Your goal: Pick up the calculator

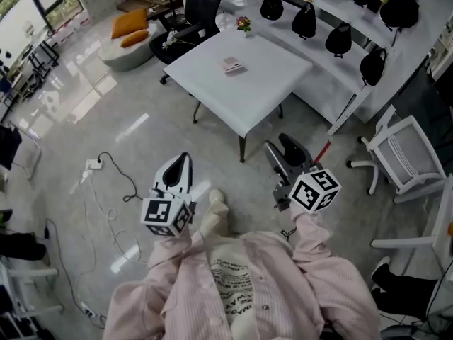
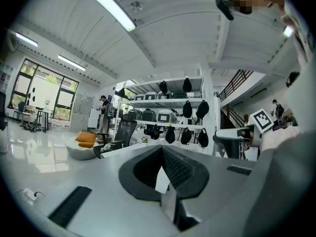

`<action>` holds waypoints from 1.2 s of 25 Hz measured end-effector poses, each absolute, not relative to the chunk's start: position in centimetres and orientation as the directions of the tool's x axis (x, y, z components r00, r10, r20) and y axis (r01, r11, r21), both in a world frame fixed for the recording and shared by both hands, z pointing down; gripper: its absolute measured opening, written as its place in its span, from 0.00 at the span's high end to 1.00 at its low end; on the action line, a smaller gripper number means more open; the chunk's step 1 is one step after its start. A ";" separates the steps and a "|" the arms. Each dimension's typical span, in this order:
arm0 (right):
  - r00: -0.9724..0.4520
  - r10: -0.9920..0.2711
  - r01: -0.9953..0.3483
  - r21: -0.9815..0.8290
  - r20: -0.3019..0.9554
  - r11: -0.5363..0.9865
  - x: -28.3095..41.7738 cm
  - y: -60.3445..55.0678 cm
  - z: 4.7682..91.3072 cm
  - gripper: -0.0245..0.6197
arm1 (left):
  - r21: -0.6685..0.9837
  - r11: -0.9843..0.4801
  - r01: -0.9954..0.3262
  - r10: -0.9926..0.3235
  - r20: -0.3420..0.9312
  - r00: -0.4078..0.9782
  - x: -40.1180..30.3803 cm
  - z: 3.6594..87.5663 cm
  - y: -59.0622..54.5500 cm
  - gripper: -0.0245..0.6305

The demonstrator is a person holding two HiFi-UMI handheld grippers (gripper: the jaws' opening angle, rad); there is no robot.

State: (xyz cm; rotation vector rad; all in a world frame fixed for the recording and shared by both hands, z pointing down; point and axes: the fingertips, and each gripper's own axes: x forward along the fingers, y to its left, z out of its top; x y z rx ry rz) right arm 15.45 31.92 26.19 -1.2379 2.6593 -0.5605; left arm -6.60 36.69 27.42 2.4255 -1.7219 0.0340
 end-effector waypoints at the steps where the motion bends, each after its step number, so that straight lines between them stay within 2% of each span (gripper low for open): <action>1: -0.647 -0.762 -0.705 -0.399 0.022 0.586 15.4 31.5 26.4 0.65 | 0.125 -0.324 -0.938 -0.934 0.117 0.338 -6.5 27.7 36.2 0.96; 30: -0.550 -0.823 -0.737 -0.546 0.141 0.399 8.0 6.4 32.4 0.65 | 0.200 -0.424 -0.883 -0.855 0.233 0.463 -14.7 33.6 8.4 0.96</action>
